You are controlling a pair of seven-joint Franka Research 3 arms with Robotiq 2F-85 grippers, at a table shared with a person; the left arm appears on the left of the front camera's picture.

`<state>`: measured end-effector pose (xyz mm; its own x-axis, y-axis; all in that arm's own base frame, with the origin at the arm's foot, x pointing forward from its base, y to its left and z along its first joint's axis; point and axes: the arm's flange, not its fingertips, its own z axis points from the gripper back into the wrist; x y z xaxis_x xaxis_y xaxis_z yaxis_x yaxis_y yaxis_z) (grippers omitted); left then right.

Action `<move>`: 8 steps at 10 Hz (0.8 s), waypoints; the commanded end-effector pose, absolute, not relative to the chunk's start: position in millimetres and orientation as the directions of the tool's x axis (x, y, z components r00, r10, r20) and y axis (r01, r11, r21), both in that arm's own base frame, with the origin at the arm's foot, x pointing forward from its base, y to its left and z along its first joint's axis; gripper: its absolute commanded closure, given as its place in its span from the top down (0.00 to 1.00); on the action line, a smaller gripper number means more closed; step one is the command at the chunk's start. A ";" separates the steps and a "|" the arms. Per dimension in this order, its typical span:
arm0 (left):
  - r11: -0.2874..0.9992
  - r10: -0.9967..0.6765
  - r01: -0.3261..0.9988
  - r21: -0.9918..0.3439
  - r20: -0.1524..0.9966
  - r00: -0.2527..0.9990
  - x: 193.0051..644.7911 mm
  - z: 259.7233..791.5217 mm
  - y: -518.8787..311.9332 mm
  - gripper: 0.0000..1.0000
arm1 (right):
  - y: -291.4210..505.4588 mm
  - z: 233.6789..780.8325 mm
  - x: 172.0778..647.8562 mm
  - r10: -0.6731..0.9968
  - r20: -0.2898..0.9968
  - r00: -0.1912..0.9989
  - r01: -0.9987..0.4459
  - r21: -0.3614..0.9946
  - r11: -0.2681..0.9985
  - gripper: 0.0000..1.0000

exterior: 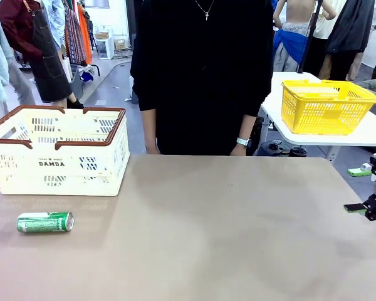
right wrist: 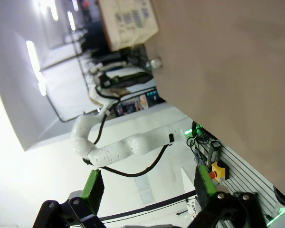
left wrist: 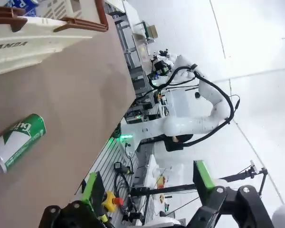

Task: Place the drinks into the Shopping basket.
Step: Pick up one drink and place it into the Shopping basket.

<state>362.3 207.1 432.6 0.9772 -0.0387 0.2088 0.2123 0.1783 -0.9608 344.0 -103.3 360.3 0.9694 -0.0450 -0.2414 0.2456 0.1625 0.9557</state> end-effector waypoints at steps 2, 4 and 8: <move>0.170 -0.080 0.237 -0.956 0.226 0.971 357.3 449.5 184.7 1.00 | -102.7 364.2 340.8 -0.051 -0.259 0.965 0.264 0.948 0.179 1.00; 0.170 -0.080 0.237 -0.956 0.226 0.971 357.3 449.5 184.7 1.00 | -102.7 364.2 340.8 -0.051 -0.259 0.965 0.264 0.948 0.179 1.00; 0.170 -0.080 0.237 -0.956 0.226 0.971 357.3 449.5 184.7 1.00 | -102.7 364.2 340.8 -0.051 -0.259 0.965 0.264 0.948 0.179 1.00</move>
<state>362.4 186.1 448.3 0.9682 -0.0845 0.2356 0.2473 0.1781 -0.9524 344.0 -103.3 360.3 0.9694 -0.0451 -0.2413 0.2455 0.1625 0.9557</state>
